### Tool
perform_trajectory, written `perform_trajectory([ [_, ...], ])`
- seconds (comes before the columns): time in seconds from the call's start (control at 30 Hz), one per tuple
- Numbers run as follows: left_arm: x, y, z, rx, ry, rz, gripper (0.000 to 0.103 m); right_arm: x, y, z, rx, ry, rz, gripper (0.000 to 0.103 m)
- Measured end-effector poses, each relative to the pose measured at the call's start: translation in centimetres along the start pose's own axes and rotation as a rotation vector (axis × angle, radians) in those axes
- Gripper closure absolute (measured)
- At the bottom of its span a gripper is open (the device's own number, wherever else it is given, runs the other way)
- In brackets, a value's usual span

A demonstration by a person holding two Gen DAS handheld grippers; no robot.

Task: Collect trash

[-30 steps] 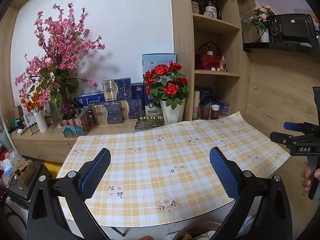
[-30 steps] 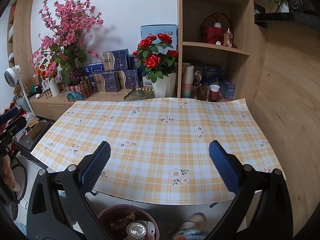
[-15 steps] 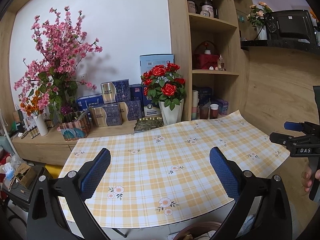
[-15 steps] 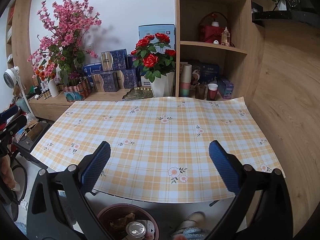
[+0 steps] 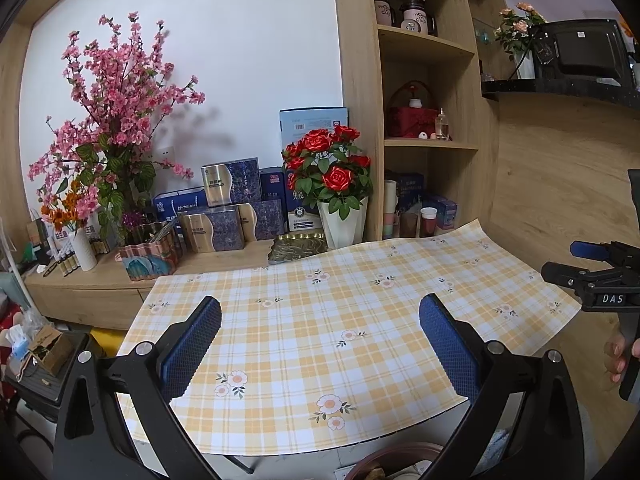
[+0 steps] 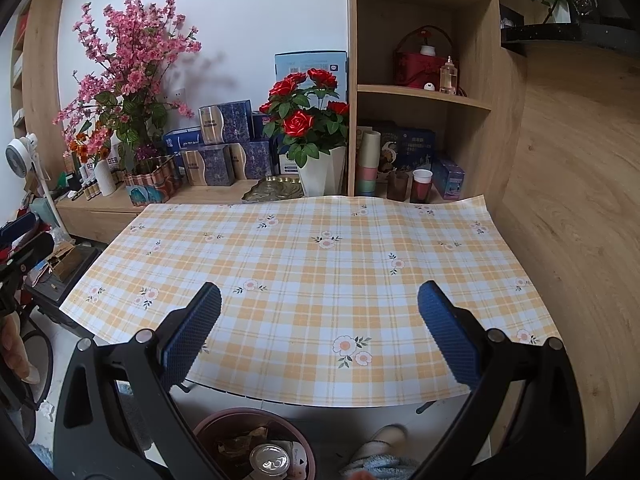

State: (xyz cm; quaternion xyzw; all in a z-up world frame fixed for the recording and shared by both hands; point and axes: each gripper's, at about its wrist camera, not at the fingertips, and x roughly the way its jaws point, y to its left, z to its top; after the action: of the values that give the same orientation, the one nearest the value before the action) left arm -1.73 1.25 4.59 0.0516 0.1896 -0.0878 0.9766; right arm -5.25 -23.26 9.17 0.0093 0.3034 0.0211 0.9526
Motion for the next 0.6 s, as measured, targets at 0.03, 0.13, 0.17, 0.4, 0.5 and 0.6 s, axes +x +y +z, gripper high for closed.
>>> perform_trajectory([
  [0.03, 0.01, 0.03, 0.03, 0.000, 0.001, 0.001, 0.006, 0.05, 0.02, 0.02, 0.001, 0.000, 0.001, 0.006],
  [0.13, -0.02, 0.20, 0.13, -0.004, -0.001, 0.003, 0.006, 0.20, 0.22, 0.10, -0.006, 0.003, 0.001, 0.006],
  [0.17, -0.03, 0.25, 0.15, -0.007, -0.002, 0.004, 0.006, 0.26, 0.25, 0.14, -0.010, 0.005, 0.001, 0.006],
  [0.4, -0.03, 0.38, 0.14, -0.009, -0.002, 0.005, 0.006, 0.23, 0.58, 0.20, -0.014, 0.001, 0.000, 0.006],
  [0.5, 0.00, 0.43, 0.19, -0.011, 0.000, 0.008, 0.006, 0.29, 0.55, 0.24, -0.015, 0.002, -0.001, 0.006],
  [0.6, 0.04, 0.49, 0.23, -0.011, 0.000, 0.011, 0.006, 0.18, 0.61, 0.19, -0.015, 0.001, -0.001, 0.006],
])
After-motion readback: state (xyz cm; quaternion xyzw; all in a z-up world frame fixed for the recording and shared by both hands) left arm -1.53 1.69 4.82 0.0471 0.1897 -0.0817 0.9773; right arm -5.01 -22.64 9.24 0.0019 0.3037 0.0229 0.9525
